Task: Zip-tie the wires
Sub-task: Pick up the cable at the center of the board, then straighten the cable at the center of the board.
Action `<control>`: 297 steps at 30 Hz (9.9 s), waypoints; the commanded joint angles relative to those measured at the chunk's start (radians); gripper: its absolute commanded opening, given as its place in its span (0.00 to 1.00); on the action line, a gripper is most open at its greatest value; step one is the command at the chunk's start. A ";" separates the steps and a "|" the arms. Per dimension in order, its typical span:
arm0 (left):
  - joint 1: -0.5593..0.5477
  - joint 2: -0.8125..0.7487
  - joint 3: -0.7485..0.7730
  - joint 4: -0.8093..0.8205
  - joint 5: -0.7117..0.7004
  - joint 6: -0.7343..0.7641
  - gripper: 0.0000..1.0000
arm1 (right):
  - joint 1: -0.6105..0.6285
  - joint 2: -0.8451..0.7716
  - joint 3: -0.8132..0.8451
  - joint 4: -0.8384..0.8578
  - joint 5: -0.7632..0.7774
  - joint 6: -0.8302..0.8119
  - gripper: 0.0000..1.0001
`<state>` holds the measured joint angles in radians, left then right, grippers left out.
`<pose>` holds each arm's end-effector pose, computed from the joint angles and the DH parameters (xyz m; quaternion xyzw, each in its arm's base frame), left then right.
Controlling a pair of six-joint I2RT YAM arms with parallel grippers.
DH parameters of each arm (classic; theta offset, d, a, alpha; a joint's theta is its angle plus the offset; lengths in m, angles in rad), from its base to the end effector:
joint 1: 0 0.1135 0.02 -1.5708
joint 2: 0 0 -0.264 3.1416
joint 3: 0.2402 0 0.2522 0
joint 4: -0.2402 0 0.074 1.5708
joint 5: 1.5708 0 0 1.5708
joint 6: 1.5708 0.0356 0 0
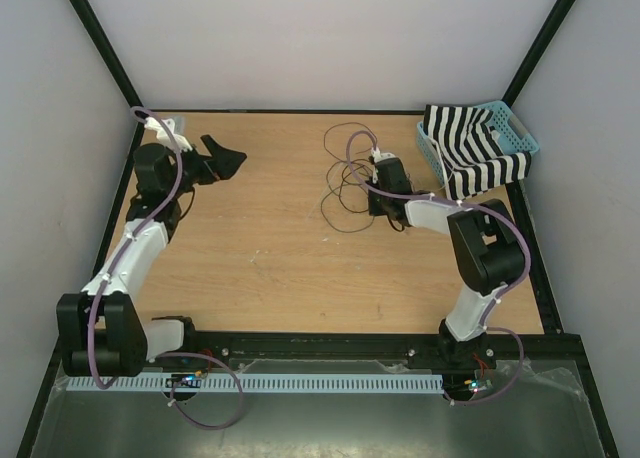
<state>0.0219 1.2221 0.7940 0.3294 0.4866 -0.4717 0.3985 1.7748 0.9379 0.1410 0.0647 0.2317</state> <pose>0.2828 -0.0105 0.3041 -0.0189 0.7370 -0.3194 0.5954 0.3384 0.1400 0.1601 -0.0618 0.9034 0.1034 0.4116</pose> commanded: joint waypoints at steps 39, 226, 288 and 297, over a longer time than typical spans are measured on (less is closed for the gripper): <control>-0.149 -0.074 -0.040 0.148 0.143 -0.194 0.99 | 0.007 -0.085 1.387 -0.091 -0.462 0.148 0.00; -0.618 0.578 0.233 -0.662 -0.540 0.173 0.00 | 0.039 -0.731 -0.040 -0.055 -0.329 0.103 0.00; -0.446 0.405 -0.021 -0.602 -0.733 0.112 0.00 | -0.513 -0.260 -0.346 0.028 0.165 0.080 0.29; -0.461 0.394 0.004 -0.608 -0.730 0.134 0.17 | -0.513 -0.352 -0.314 -0.003 0.001 0.095 0.48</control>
<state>-0.4320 1.5761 0.7986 -0.2268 -0.2852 -0.3531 -0.1120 1.4784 0.5968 0.1822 0.1757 0.3130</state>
